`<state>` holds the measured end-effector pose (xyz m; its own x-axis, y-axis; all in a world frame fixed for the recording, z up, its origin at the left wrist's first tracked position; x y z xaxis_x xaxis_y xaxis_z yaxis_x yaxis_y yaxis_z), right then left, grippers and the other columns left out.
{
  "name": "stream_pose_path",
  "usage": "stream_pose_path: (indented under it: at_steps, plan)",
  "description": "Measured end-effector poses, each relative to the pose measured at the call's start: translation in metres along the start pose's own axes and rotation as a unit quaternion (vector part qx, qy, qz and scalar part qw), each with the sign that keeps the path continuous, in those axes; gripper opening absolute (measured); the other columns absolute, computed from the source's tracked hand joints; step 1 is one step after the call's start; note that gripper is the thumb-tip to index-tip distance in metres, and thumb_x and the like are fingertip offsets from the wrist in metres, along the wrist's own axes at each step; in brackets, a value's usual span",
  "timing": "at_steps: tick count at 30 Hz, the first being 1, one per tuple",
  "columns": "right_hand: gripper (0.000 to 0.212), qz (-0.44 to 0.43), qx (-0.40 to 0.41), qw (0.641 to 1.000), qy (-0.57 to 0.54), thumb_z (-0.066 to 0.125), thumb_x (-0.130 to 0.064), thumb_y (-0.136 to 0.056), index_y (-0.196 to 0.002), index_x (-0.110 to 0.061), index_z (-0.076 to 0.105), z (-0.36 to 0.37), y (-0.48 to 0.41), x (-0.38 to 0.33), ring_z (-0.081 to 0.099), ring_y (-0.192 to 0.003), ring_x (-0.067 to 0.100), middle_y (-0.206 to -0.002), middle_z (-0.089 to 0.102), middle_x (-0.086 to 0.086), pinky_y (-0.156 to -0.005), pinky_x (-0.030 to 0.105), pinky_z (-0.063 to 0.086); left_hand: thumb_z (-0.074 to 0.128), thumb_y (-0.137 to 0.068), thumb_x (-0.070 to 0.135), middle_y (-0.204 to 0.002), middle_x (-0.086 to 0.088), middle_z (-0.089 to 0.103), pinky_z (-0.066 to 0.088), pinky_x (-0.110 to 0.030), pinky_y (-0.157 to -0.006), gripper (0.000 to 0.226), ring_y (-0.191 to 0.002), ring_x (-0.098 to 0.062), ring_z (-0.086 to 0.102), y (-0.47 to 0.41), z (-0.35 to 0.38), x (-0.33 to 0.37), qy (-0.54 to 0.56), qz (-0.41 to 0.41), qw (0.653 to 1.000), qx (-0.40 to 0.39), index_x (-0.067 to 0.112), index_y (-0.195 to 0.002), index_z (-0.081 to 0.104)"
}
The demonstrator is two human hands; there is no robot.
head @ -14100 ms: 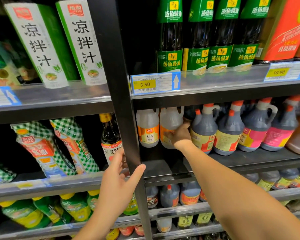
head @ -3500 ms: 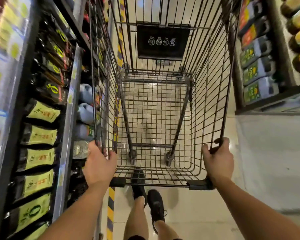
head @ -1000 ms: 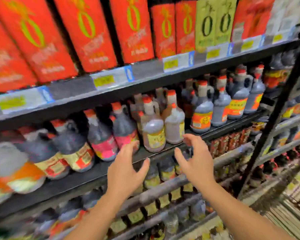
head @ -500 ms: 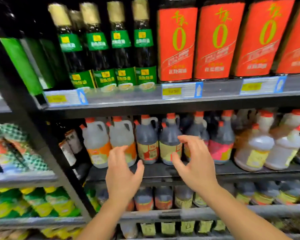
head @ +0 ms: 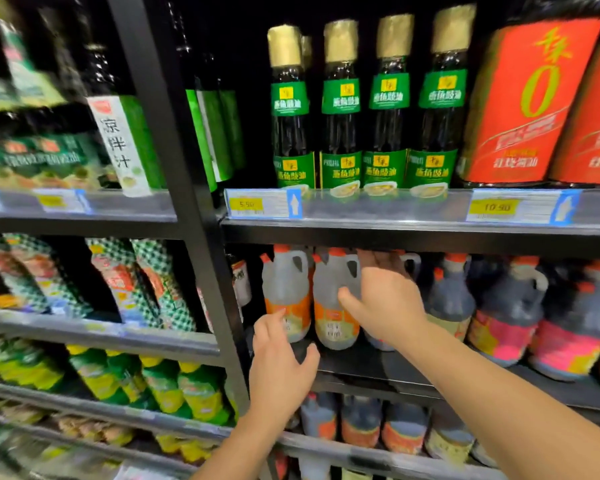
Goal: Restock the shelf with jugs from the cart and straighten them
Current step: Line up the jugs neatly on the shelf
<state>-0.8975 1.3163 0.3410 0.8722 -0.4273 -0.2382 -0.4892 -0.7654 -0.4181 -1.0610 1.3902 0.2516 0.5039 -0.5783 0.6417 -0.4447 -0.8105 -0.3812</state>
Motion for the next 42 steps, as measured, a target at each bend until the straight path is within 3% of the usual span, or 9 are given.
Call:
stream_pose_path:
  at_steps: [7,10,14,18,20,23,29,38,42]
  plan:
    - [0.039,-0.033,0.002,0.999,0.024,0.051,-0.046,-0.090,-0.112,-0.014,0.056,0.009,-0.026,-0.007,0.059,-0.087,0.025,-0.095,0.062,0.006,-0.065,0.028,0.038,0.064,-0.089,0.036,-0.146,0.003,0.028,0.033,-0.019,-0.090,0.073,-0.132,-0.013,0.035,-0.005,-0.014,-0.009,0.009,-0.018,1.000,-0.020,0.020,-0.148,0.025]
    - [0.032,-0.018,-0.012,1.000,-0.002,0.052,-0.045,-0.089,-0.108,-0.018,0.054,0.015,-0.032,-0.011,0.061,-0.097,0.029,-0.104,0.062,0.007,-0.072,0.030,0.048,0.067,-0.088,0.032,-0.146,0.002,0.032,0.030,-0.016,-0.092,0.075,-0.130,-0.010,0.036,-0.012,-0.013,-0.006,0.021,-0.015,1.000,-0.013,0.018,-0.149,0.026]
    - [0.037,-0.008,-0.030,0.999,0.027,0.052,-0.046,-0.090,-0.115,-0.020,0.055,0.023,-0.044,-0.010,0.062,-0.099,0.030,-0.111,0.065,0.007,-0.068,0.029,0.040,0.069,-0.087,0.032,-0.143,-0.008,0.037,0.037,-0.026,-0.094,0.074,-0.129,-0.024,0.043,-0.037,-0.002,-0.008,0.051,-0.090,0.995,0.005,0.010,-0.145,0.029]
    - [0.037,-0.005,-0.051,0.998,0.042,0.051,-0.046,-0.093,-0.114,-0.016,0.057,0.028,-0.054,-0.007,0.062,-0.101,0.031,-0.114,0.065,0.009,-0.068,0.030,0.036,0.071,-0.084,0.038,-0.126,-0.011,0.043,0.047,-0.037,-0.088,0.057,-0.113,-0.031,0.052,-0.061,0.008,-0.016,0.076,-0.167,0.983,0.017,0.008,-0.120,0.039]
    - [0.037,0.003,-0.055,0.997,0.049,0.050,-0.048,-0.094,-0.109,-0.016,0.058,0.031,-0.057,-0.007,0.063,-0.099,0.030,-0.112,0.066,0.009,-0.067,0.030,0.036,0.075,-0.080,0.041,-0.137,-0.008,0.047,0.048,-0.041,-0.099,0.076,-0.119,-0.026,0.053,-0.072,0.013,-0.018,0.144,-0.187,0.971,0.024,0.011,-0.138,0.036]
    - [0.040,0.018,-0.057,0.997,0.053,0.046,-0.050,-0.096,-0.110,-0.015,0.060,0.034,-0.060,-0.008,0.063,-0.102,0.030,-0.113,0.066,0.010,-0.069,0.029,0.035,0.082,-0.076,0.039,-0.135,0.003,0.053,0.044,-0.029,-0.099,0.086,-0.120,-0.017,0.053,-0.084,0.019,-0.017,0.238,-0.186,0.952,0.042,0.024,-0.146,0.033]
    - [0.044,0.050,-0.079,0.995,0.038,0.042,-0.048,-0.099,-0.120,-0.011,0.057,0.038,-0.062,-0.009,0.058,-0.112,0.030,-0.123,0.061,0.012,-0.082,0.033,0.042,0.080,-0.076,0.044,-0.114,0.011,0.057,0.042,-0.025,-0.086,0.079,-0.104,-0.013,0.055,-0.087,0.023,-0.020,0.231,-0.186,0.953,0.061,0.029,-0.142,0.040]
    - [0.042,0.089,-0.149,0.985,-0.016,0.039,-0.044,-0.101,-0.126,-0.011,0.050,0.037,-0.048,-0.009,0.055,-0.115,0.030,-0.125,0.056,0.013,-0.081,0.032,0.042,0.072,-0.084,0.039,-0.111,-0.007,0.047,0.041,-0.029,-0.076,0.049,-0.097,-0.021,0.054,-0.071,0.021,-0.024,0.166,-0.178,0.969,0.049,0.008,-0.113,0.049]
    - [0.044,0.056,-0.071,0.996,0.001,0.040,-0.048,-0.100,-0.101,-0.008,0.058,0.031,-0.041,-0.012,0.062,-0.093,0.031,-0.092,0.060,0.012,-0.070,0.027,0.040,0.071,-0.083,0.047,-0.106,-0.005,0.045,0.040,-0.031,-0.072,0.044,-0.090,-0.021,0.054,-0.064,0.020,-0.022,0.159,-0.173,0.971,0.055,0.015,-0.096,0.044]
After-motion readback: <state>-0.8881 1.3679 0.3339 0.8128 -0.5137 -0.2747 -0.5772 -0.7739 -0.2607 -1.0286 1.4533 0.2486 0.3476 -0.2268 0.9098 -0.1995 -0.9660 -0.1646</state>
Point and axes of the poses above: each hand's wrist, its own y-axis away from the middle knuckle, its own z-axis out of the palm, x = y × z, the point moved 3 cm from there along -y, towards the middle knuckle
